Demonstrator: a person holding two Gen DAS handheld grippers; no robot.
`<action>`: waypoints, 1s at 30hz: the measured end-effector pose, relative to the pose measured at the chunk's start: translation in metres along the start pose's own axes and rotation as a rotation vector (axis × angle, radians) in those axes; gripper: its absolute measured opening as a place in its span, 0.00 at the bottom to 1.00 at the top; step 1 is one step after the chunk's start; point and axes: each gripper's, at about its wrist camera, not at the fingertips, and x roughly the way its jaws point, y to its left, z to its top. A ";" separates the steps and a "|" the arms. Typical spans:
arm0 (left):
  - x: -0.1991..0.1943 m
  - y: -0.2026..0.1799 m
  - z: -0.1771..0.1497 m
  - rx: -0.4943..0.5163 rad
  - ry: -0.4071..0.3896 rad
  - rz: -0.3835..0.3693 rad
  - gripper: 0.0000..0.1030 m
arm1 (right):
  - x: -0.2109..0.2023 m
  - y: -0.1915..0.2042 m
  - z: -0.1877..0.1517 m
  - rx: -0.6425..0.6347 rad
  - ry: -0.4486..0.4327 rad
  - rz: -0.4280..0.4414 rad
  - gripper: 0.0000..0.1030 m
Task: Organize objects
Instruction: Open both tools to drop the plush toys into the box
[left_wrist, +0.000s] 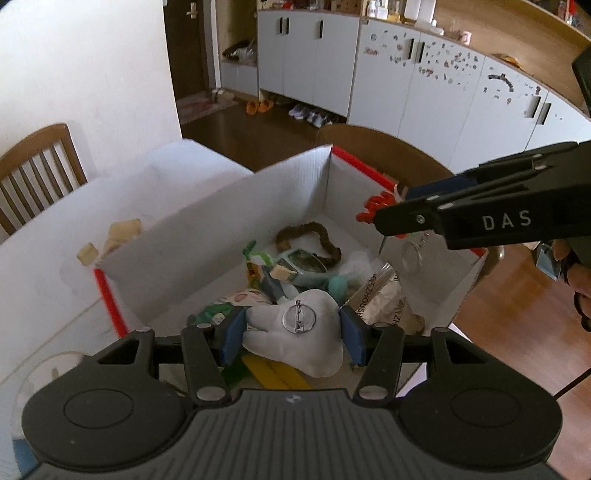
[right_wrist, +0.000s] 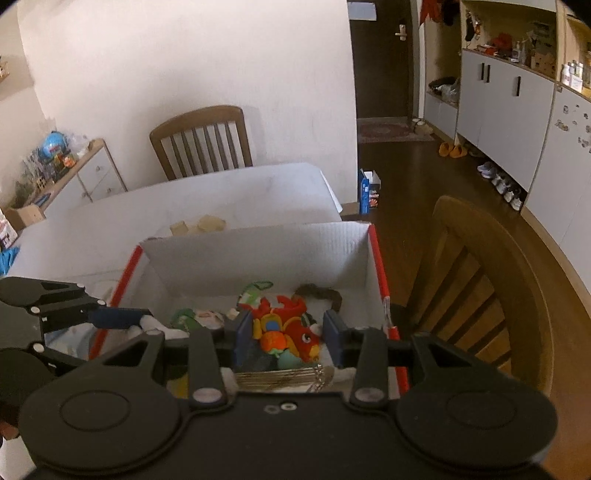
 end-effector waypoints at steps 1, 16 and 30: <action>0.004 -0.001 0.000 0.002 0.006 0.003 0.53 | 0.005 -0.002 0.001 -0.002 0.008 0.004 0.39; 0.039 -0.004 -0.010 -0.004 0.081 0.027 0.53 | 0.060 -0.002 -0.013 -0.074 0.155 0.024 0.39; 0.056 -0.009 -0.012 -0.026 0.122 0.027 0.53 | 0.069 -0.010 -0.015 -0.063 0.181 0.048 0.42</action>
